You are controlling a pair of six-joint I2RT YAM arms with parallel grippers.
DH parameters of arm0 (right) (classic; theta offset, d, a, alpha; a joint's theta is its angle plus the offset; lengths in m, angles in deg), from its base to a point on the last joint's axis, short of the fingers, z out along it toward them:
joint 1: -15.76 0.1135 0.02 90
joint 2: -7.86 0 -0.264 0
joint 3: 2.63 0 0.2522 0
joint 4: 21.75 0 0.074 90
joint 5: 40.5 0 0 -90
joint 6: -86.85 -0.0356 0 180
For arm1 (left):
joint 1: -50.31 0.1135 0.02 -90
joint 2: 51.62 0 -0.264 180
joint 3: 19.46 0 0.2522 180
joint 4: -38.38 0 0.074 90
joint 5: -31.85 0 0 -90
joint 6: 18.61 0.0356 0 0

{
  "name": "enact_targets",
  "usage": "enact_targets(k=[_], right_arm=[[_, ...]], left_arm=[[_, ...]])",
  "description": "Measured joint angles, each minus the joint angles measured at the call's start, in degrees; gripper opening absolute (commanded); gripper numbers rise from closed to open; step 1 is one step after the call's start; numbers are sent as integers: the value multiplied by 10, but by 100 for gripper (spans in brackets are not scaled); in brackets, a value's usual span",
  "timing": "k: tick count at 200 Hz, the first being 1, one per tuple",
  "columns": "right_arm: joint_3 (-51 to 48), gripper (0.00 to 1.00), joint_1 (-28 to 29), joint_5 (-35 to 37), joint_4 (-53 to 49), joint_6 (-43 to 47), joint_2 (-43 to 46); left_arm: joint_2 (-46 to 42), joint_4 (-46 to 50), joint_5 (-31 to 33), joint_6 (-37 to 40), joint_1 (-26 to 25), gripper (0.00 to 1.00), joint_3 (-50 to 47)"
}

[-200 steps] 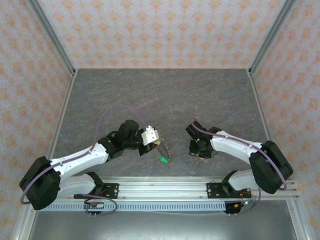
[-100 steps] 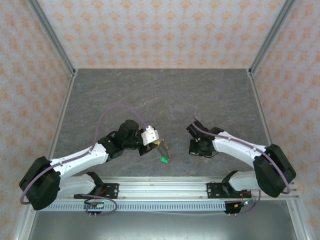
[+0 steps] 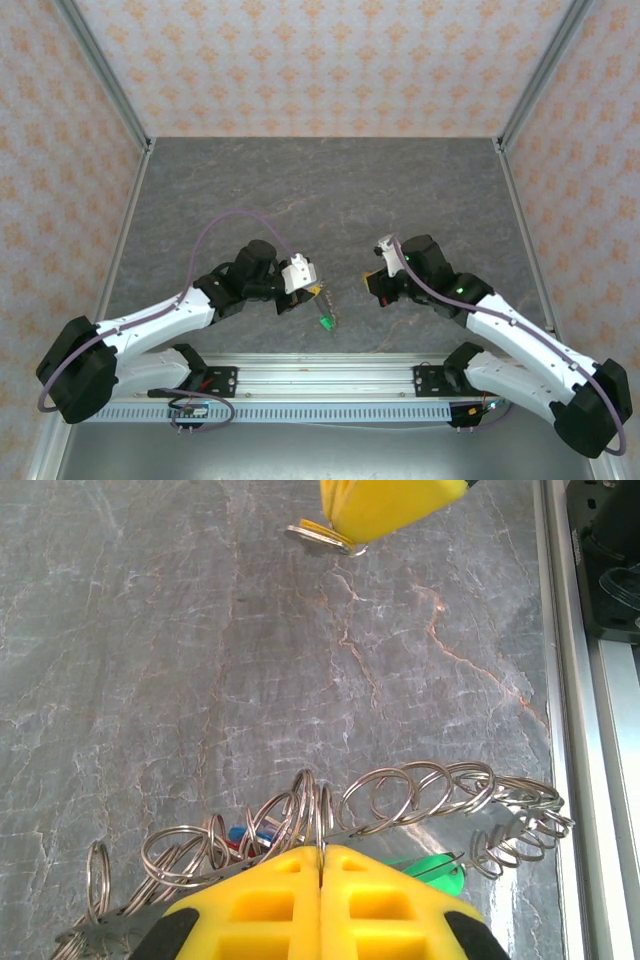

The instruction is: Put the keys on the keyring

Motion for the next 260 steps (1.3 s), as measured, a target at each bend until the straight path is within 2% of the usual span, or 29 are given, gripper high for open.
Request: enact_targets(k=[16,50,133,162,213,260], right_arm=[[15,0,0,11,-14,21,-35],[107,0,6,35,-86,44,-193],[119,0,15,63,-84,-23,-345],[122,0,15,66,-83,-50,-364],[121,9,15,71,-73,-72,-364],[120,11,15,73,-73,-80,-364]], left_arm=[[0,5,0,2,0,0,3],[0,10,0,7,0,0,5],[0,12,0,10,0,0,6],[0,12,0,10,0,0,6],[0,12,0,10,0,0,6],[0,12,0,10,0,0,6]])
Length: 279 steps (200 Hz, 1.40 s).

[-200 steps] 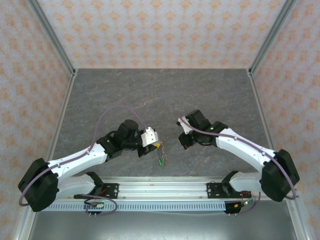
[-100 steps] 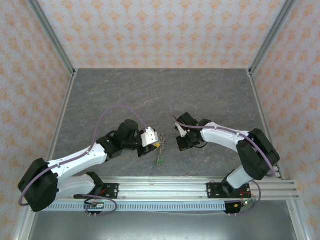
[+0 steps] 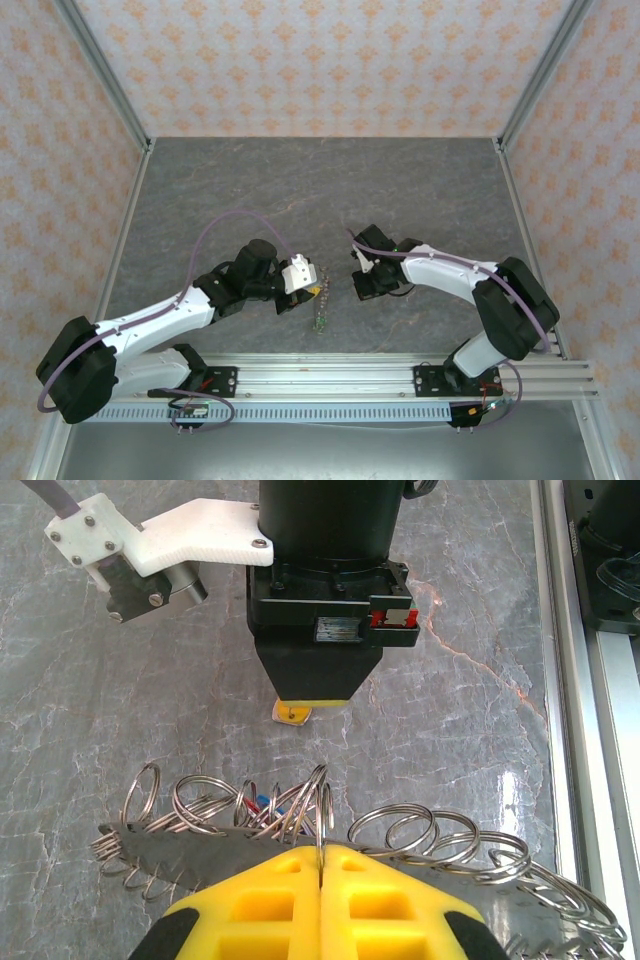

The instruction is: Put the keys on the keyring

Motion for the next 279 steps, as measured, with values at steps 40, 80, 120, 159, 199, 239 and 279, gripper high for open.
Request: enact_targets(k=[40,80,120,159,199,239,279], right_arm=[[-2,13,0,1,0,0,0],[-2,16,0,3,13,-10,0],[-3,16,0,5,30,-20,0],[-3,15,1,10,30,-21,-1],[-3,13,1,16,27,-24,-13],[-2,8,1,20,26,-28,-19],[-2,0,1,23,25,-28,-19]], left_arm=[[0,0,0,0,0,0,0],[0,0,0,0,0,0,0],[0,0,0,0,0,0,0],[0,0,0,0,0,0,0],[0,0,0,0,0,0,0],[0,0,0,0,0,0,0],[0,1,0,0,0,0,0]])
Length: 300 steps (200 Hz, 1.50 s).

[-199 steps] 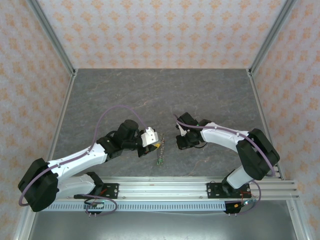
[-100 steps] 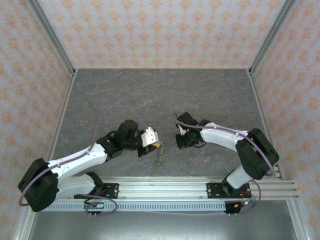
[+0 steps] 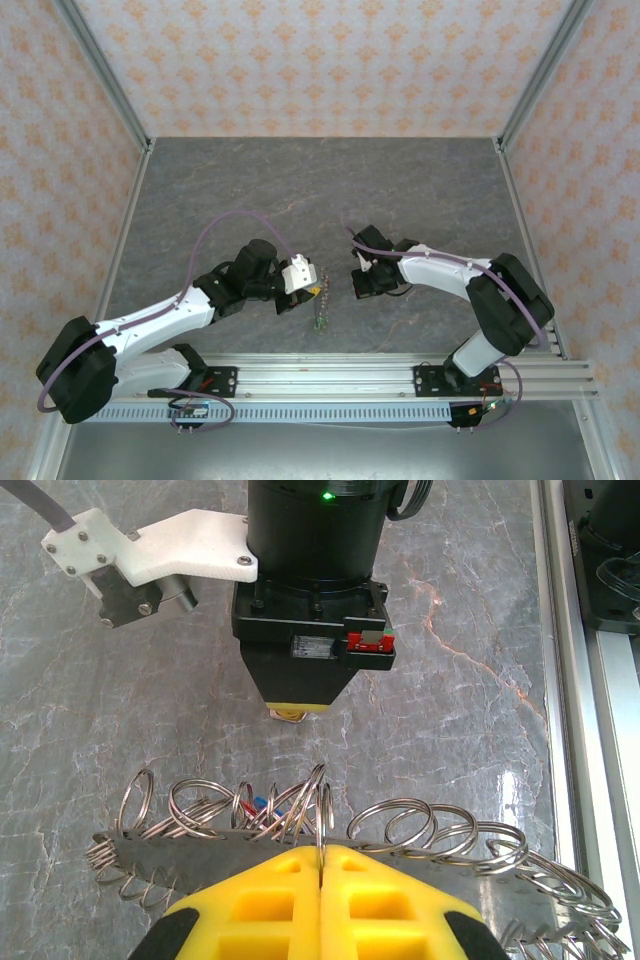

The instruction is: Put the keys on the keyring

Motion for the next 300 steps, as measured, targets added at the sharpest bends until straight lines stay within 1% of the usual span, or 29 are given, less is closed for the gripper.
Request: enact_targets(k=[28,36,52,63,75,88,105,121,157,180,208,231,265,300], right_arm=[[-1,0,0,-1,-6,1,26],[-4,0,-1,-8,-1,1,50],[-28,0,-10,-43,31,-1,122],[-31,0,-15,-47,26,2,156],[-12,0,-17,-23,-8,12,158],[22,0,-17,5,-55,26,130],[30,0,-19,3,-68,44,121],[0,0,-19,-21,-41,57,154],[-76,0,-19,-107,48,109,290],[-96,0,-19,-166,101,156,332],[-107,0,-19,-224,138,204,343],[-114,0,-17,-252,158,233,343],[-114,0,2,-259,175,268,340],[-114,0,25,-259,193,286,317]], left_arm=[[0,4,0,0,0,0,2],[0,8,0,0,0,0,3],[-1,10,0,0,0,0,4],[-3,12,0,0,0,0,4],[-3,13,0,0,0,0,4],[-3,14,0,0,0,0,4],[-3,14,0,0,0,0,4],[-3,15,0,0,0,0,5],[-3,17,0,0,0,0,7],[-3,17,0,0,0,0,7],[-3,15,-1,-3,0,0,7],[-3,6,-2,-9,0,0,7],[-3,-3,-7,-17,0,0,7],[-3,-6,-7,-18,0,0,6]])
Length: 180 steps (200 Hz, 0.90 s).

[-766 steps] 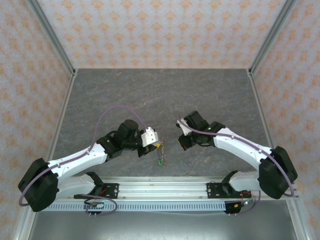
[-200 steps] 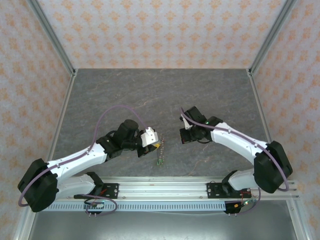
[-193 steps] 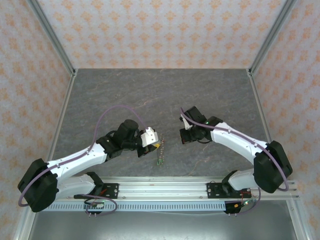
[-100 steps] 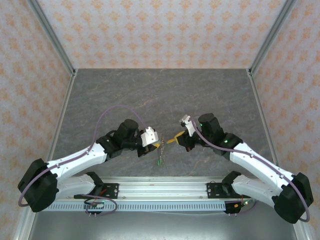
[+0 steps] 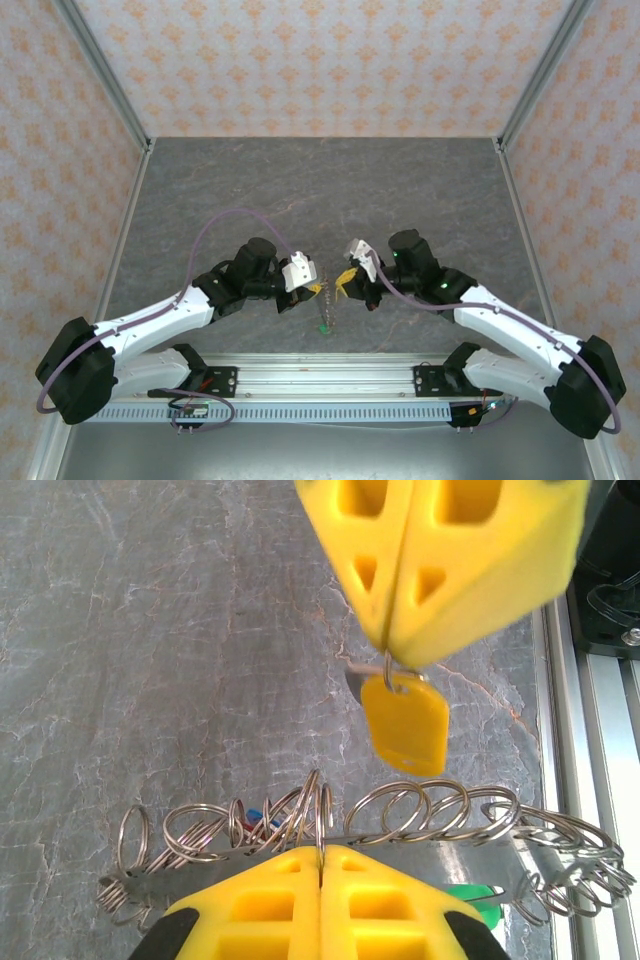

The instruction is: Put the keys on the keyring

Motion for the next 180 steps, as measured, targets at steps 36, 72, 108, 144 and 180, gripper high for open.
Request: enact_targets(k=[36,72,108,144,180], right_arm=[[0,0,14,0,17,5,-27],[0,0,17,0,40,5,-40],[0,0,17,0,49,5,-49],[0,0,17,0,56,4,-58],[0,0,22,0,74,4,-65]], left_arm=[[0,0,-2,0,0,0,0],[0,0,-3,0,0,0,0],[0,0,-3,0,0,0,0],[0,0,-3,0,0,0,0],[0,0,-3,-1,0,0,0]])
